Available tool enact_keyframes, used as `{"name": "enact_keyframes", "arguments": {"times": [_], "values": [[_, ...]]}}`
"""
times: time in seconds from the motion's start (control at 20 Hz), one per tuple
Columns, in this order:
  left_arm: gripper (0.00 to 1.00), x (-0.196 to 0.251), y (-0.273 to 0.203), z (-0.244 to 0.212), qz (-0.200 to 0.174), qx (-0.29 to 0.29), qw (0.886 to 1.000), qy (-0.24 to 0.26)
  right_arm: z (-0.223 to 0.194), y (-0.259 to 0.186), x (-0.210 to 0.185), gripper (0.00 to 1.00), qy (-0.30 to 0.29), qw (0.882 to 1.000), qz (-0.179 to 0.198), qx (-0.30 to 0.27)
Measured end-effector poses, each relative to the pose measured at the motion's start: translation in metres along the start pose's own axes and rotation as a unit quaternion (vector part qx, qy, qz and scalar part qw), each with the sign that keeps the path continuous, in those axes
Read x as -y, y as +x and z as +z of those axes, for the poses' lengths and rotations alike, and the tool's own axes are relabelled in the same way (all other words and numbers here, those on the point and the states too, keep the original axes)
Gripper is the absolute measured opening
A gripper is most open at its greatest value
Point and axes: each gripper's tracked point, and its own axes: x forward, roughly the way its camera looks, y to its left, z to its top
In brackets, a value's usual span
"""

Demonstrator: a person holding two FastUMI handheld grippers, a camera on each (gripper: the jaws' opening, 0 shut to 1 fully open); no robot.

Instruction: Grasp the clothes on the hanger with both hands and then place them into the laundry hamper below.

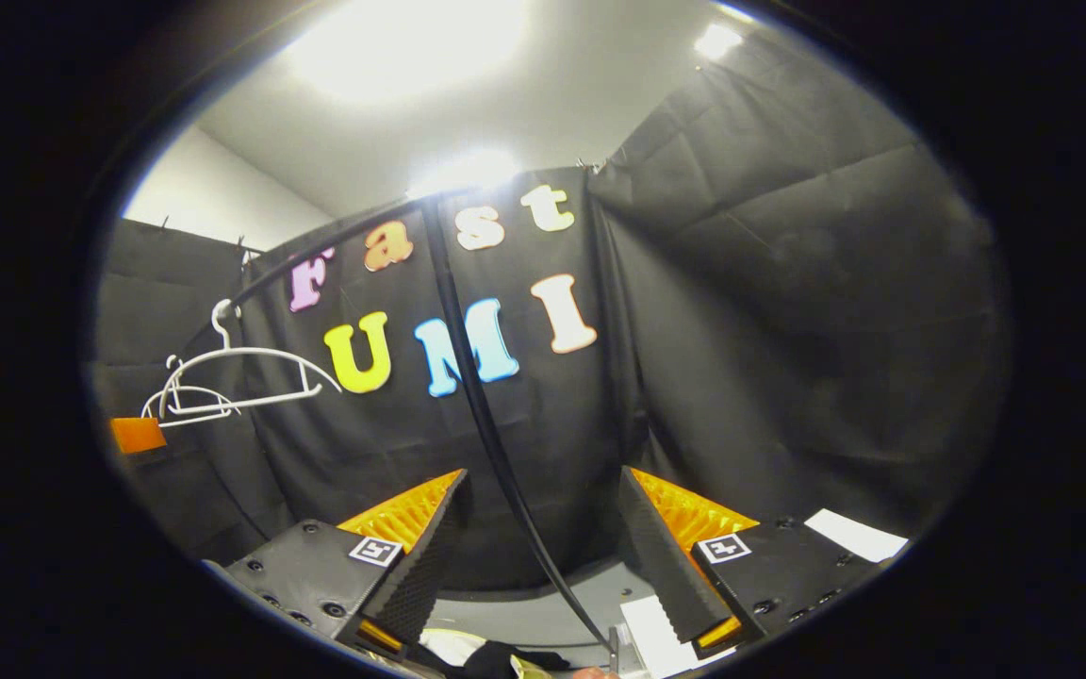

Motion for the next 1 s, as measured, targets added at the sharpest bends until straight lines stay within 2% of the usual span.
{"name": "enact_keyframes", "arguments": {"times": [0.05, 0.1, 0.15, 0.2, 0.25, 0.35, 0.4, 0.45, 0.65, 1.0], "values": [[0.95, -0.001, -0.007, 0.011, -0.005, 0.01, 1.0, -0.007, 0.003, -0.001, -0.004, 0.92, -0.006, 1.0, 0.005, 0.006], [0.95, -0.007, -0.015, 0.021, -0.01, 0.019, 1.0, -0.01, 0.005, -0.002, -0.008, 0.92, -0.015, 1.0, 0.004, 0.008], [0.95, -0.013, -0.02, 0.029, -0.014, 0.025, 1.0, -0.01, 0.008, -0.003, -0.013, 0.98, -0.025, 1.0, 0.005, 0.01], [0.95, -0.023, -0.027, 0.036, -0.013, 0.033, 0.999, -0.008, 0.011, -0.006, -0.019, 0.98, -0.035, 0.999, 0.009, 0.015], [0.95, -0.035, -0.031, 0.041, -0.009, 0.038, 0.999, -0.006, 0.016, -0.008, -0.023, 0.92, -0.044, 0.999, 0.008, 0.021], [0.95, -0.062, -0.037, 0.041, 0.001, 0.036, 0.999, -0.006, 0.021, -0.013, -0.025, 0.92, -0.063, 0.997, 0.002, 0.033], [0.95, -0.075, -0.04, 0.04, 0.006, 0.037, 0.999, -0.008, 0.023, -0.014, -0.026, 0.98, -0.074, 0.996, -0.004, 0.04], [0.95, -0.089, -0.043, 0.037, 0.011, 0.036, 0.999, -0.009, 0.023, -0.014, -0.026, 0.97, -0.085, 0.995, -0.011, 0.044], [0.95, -0.137, -0.058, 0.021, 0.023, 0.026, 0.999, -0.005, 0.007, -0.02, -0.034, 0.98, -0.099, 0.994, -0.025, 0.024], [0.95, -0.174, -0.054, 0.0, 0.015, 0.012, 1.0, 0.0, -0.002, -0.016, -0.065, 0.98, -0.097, 0.995, -0.029, 0.02]]}}
